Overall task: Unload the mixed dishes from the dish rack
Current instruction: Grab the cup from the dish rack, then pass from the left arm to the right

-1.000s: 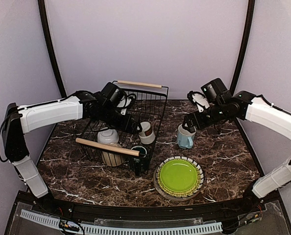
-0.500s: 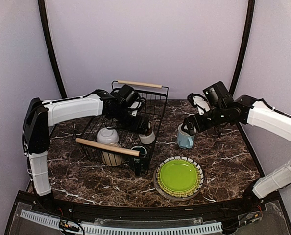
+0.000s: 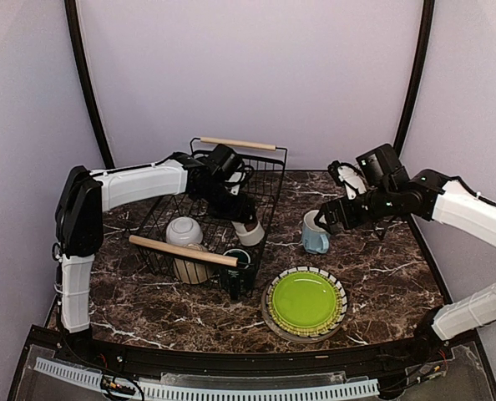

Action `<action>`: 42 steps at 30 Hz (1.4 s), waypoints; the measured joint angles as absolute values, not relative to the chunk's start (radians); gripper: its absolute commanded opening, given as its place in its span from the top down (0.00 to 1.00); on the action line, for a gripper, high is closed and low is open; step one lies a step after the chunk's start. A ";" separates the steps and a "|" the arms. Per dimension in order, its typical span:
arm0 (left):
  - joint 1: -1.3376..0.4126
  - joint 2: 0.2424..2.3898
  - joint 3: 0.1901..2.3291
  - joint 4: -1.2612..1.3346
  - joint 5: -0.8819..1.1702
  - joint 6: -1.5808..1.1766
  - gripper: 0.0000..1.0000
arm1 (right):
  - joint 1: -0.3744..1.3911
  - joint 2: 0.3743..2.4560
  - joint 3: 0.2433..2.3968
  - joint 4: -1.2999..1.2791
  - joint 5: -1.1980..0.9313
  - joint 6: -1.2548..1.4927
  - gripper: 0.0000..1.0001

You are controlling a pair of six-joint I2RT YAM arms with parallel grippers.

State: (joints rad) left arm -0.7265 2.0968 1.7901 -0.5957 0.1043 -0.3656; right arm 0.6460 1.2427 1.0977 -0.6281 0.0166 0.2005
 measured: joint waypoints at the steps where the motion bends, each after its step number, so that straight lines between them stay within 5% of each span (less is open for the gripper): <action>1: -0.727 2.098 1.791 -0.595 0.107 -0.370 0.34 | 0.646 1.245 1.098 -0.628 0.016 0.200 0.01; 9: -0.727 2.099 1.794 -0.596 0.117 -0.374 0.54 | 0.646 1.267 1.098 -0.617 -0.007 0.201 0.01; 20: -0.730 2.065 1.785 -0.624 0.081 -0.367 0.55 | 0.646 1.277 1.097 -0.596 -0.027 0.223 0.01; 29: -0.728 1.774 1.712 -0.611 0.001 -0.358 0.56 | 0.644 1.277 1.097 -0.534 -0.095 0.247 0.01; 42: -0.725 1.544 1.343 -0.034 0.317 -0.575 0.59 | 0.577 1.173 0.906 -0.111 -0.483 0.463 0.01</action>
State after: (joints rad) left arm -0.7246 1.5436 1.3434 -0.0341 0.3172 -0.5751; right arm 0.5766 1.1732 0.9062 -0.1108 -0.4831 0.4629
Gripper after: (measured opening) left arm 0.698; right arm 0.987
